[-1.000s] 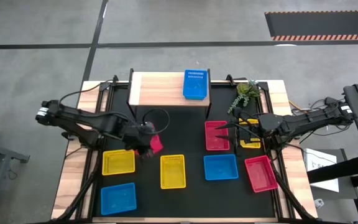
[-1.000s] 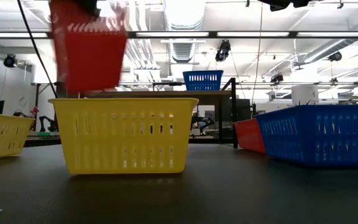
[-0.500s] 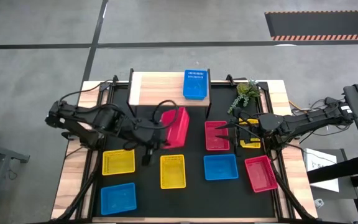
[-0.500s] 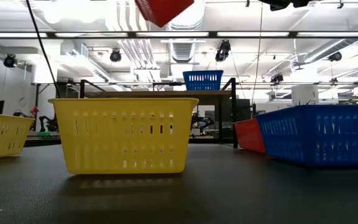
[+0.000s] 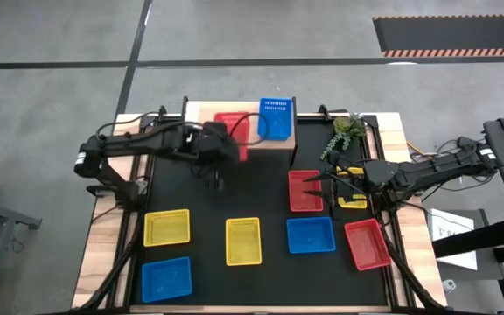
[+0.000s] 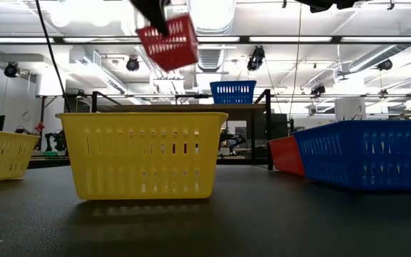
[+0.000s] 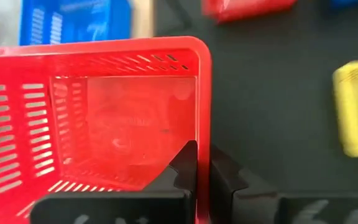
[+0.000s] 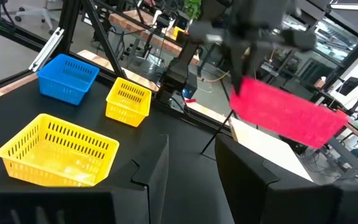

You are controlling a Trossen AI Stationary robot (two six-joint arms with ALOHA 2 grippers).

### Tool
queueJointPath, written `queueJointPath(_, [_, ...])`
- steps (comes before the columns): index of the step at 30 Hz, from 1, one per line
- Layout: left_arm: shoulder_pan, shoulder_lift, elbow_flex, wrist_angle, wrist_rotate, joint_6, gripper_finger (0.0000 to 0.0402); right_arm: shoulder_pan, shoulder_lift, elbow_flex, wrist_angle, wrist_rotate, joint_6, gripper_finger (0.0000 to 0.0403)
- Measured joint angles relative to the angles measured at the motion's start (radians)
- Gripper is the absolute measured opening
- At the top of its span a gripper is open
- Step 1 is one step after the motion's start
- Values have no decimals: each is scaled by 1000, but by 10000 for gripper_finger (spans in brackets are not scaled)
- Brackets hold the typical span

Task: Stack baskets on shelf by color
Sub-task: Put the left red bin on the shelf

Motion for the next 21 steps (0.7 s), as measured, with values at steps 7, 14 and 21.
queueJointPath(7, [147,-1,-94,1,-7,129,0,0,0,0,-3,0,0,125])
queueJointPath(14, [260,-4,-180,15,3,227,0,0,0,0,-3,0,0,125])
queueJointPath(21, [333,-8,-225,46,28,270,0,0,0,0,-4,0,0,125])
